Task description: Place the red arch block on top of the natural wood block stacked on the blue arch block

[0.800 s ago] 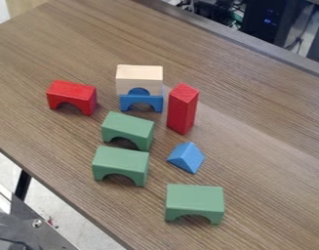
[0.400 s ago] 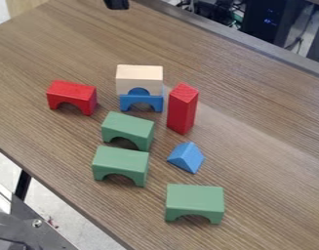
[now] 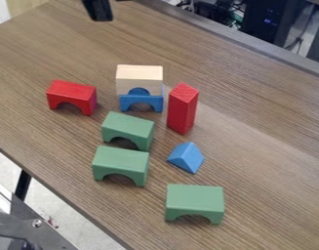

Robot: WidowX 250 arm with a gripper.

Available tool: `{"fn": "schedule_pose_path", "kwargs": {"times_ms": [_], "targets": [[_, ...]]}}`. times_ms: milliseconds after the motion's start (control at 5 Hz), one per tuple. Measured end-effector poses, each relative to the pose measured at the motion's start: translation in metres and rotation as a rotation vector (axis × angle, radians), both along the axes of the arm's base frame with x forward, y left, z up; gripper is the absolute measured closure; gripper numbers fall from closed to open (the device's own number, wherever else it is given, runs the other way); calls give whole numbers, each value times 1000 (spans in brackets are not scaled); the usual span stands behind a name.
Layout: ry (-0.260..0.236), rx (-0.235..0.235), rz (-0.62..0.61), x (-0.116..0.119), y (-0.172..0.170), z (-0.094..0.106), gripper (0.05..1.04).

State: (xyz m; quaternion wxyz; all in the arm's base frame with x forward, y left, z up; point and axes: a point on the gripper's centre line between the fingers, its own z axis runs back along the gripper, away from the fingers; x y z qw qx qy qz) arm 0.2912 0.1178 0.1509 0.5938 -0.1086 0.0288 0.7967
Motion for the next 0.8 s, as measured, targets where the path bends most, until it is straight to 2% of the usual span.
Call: {"fn": "schedule_pose_path", "kwargs": {"times_ms": [400, 600, 800], "targets": [[28, 81, -11, -23, 12, -11, 83], [35, 101, -52, -35, 17, -24, 83], [24, 101, -80, -45, 21, -43, 83]]}}
